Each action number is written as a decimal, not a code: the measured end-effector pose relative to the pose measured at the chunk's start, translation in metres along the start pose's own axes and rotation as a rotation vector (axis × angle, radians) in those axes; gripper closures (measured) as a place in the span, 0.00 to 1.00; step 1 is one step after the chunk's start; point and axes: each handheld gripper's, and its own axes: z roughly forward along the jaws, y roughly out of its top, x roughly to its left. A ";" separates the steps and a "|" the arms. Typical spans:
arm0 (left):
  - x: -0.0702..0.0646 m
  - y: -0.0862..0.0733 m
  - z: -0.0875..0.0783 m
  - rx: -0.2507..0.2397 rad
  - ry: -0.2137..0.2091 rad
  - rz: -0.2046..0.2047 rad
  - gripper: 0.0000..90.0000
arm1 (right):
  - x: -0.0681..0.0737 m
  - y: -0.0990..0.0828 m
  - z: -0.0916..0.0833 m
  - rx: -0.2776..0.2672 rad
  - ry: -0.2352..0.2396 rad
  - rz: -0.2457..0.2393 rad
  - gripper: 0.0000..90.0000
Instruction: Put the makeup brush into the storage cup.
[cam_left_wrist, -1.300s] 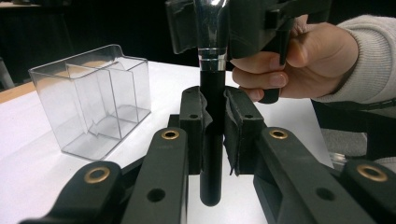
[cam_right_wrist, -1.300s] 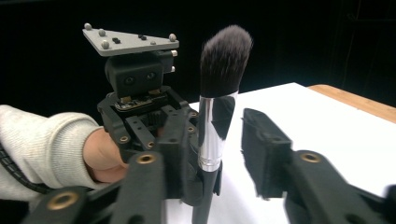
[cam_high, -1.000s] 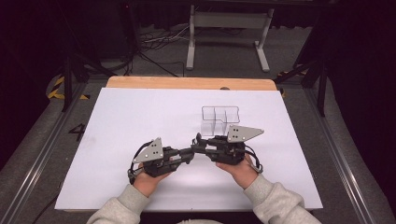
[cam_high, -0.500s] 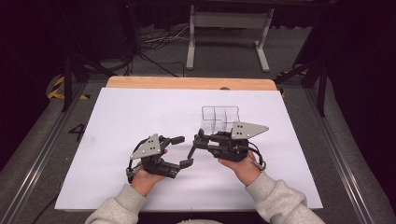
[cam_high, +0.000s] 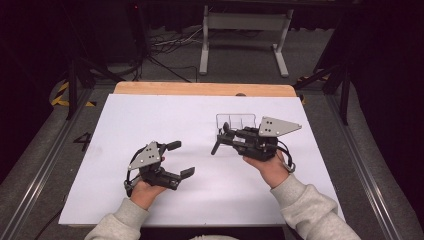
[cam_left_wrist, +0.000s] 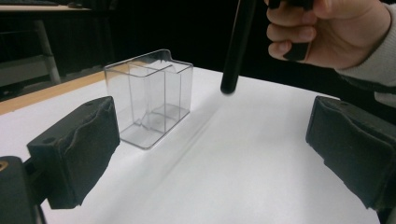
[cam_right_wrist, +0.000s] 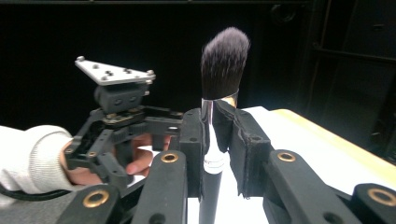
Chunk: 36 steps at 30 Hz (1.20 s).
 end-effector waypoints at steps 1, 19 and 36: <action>0.000 0.000 -0.002 0.004 0.002 0.001 0.04 | -0.002 0.001 -0.001 0.000 -0.008 -0.001 0.84; 0.005 -0.006 -0.026 0.018 0.053 -0.021 0.04 | -0.038 0.012 -0.029 0.021 -0.185 -0.012 0.84; 0.003 -0.018 -0.049 0.056 0.109 -0.003 0.04 | -0.056 0.010 -0.038 0.063 -0.314 -0.031 0.85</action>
